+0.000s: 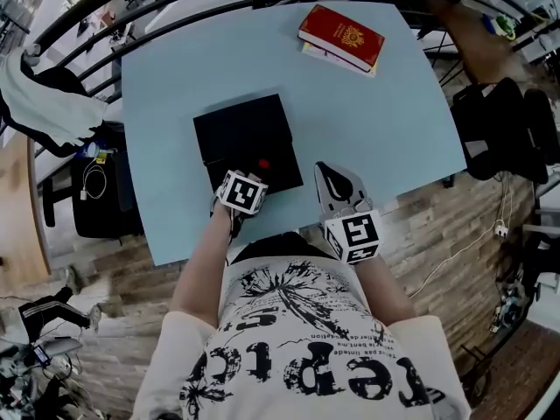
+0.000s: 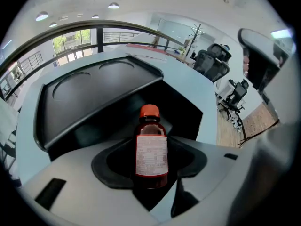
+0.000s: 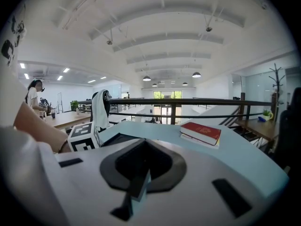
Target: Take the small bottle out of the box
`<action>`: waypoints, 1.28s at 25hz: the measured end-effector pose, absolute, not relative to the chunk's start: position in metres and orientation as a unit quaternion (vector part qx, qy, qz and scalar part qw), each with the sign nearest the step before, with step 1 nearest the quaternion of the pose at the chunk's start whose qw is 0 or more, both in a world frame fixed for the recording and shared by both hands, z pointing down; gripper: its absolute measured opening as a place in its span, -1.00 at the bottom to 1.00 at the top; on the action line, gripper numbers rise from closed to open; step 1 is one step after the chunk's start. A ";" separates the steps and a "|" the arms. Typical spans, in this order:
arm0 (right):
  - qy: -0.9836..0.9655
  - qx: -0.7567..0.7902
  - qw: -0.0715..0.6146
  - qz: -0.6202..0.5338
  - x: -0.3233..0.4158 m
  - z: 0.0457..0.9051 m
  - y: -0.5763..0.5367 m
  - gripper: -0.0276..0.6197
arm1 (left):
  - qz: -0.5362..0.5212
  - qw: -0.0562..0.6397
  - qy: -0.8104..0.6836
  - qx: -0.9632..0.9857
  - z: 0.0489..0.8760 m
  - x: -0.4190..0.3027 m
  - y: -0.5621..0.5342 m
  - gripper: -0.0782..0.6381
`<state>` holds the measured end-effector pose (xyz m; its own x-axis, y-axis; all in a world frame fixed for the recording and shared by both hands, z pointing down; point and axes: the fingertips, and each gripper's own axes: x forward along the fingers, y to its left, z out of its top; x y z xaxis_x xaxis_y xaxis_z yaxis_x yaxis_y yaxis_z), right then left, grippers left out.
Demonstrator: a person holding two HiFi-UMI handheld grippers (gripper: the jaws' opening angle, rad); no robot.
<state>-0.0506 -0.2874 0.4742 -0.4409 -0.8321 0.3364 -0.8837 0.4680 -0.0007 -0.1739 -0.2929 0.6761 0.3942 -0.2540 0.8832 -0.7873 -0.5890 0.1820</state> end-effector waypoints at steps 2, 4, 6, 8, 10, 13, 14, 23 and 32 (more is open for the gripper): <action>-0.846 0.507 0.144 0.085 -0.052 0.472 -0.288 -0.89 | 0.428 0.293 -0.337 0.786 0.667 -0.174 -0.291 -0.14; -0.848 0.504 0.142 0.080 -0.054 0.469 -0.288 -0.89 | 0.417 0.273 -0.343 0.796 0.652 -0.174 -0.291 -0.14; -0.850 0.502 0.140 0.076 -0.056 0.466 -0.288 -0.89 | 0.401 0.249 -0.355 0.807 0.633 -0.174 -0.292 -0.14; -0.853 0.498 0.138 0.071 -0.059 0.462 -0.289 -0.89 | 0.381 0.223 -0.364 0.820 0.611 -0.174 -0.293 -0.14; -0.857 0.493 0.137 0.065 -0.063 0.458 -0.289 -0.89 | 0.354 0.195 -0.374 0.835 0.589 -0.175 -0.295 -0.14; -0.863 0.485 0.132 0.054 -0.069 0.450 -0.294 -0.89 | 0.296 0.162 -0.403 0.851 0.551 -0.180 -0.304 -0.14; -0.865 0.482 0.130 0.050 -0.071 0.448 -0.295 -0.89 | 0.278 0.152 -0.414 0.853 0.538 -0.183 -0.307 -0.14; -0.892 0.439 0.103 0.017 -0.105 0.420 -0.306 -0.89 | 0.149 0.010 -0.487 0.860 0.427 -0.218 -0.311 -0.14; -0.911 0.407 0.058 -0.027 -0.134 0.382 -0.309 -0.89 | 0.021 -0.054 -0.535 0.843 0.348 -0.252 -0.291 -0.14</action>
